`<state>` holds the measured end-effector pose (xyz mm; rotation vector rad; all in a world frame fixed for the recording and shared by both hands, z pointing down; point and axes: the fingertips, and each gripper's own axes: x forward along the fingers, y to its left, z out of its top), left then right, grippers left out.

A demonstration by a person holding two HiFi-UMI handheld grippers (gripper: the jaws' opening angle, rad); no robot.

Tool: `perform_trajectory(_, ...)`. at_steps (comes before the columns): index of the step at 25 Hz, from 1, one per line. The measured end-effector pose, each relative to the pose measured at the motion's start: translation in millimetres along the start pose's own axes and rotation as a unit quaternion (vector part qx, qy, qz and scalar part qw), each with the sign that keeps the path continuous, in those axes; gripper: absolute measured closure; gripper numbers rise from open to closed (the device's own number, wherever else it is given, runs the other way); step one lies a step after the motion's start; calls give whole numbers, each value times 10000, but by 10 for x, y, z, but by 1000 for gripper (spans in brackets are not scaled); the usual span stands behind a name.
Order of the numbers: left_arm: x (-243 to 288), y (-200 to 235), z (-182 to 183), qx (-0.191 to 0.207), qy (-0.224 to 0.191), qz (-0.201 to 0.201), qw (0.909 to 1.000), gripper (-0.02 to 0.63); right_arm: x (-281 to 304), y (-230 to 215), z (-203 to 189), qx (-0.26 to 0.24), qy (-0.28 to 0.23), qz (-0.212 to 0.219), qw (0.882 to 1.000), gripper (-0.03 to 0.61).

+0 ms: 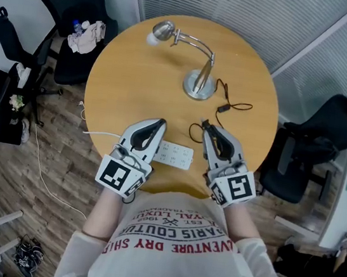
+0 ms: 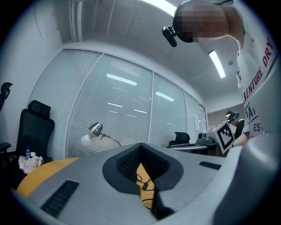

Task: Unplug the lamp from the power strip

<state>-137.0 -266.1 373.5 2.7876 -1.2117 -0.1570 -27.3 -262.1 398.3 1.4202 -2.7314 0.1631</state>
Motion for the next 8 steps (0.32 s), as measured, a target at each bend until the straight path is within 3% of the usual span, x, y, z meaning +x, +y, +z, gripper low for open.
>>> perform_trajectory(8,42,44,-68,7,96,37,9999,583,43,-43,-52,13,60,-28,10000,506)
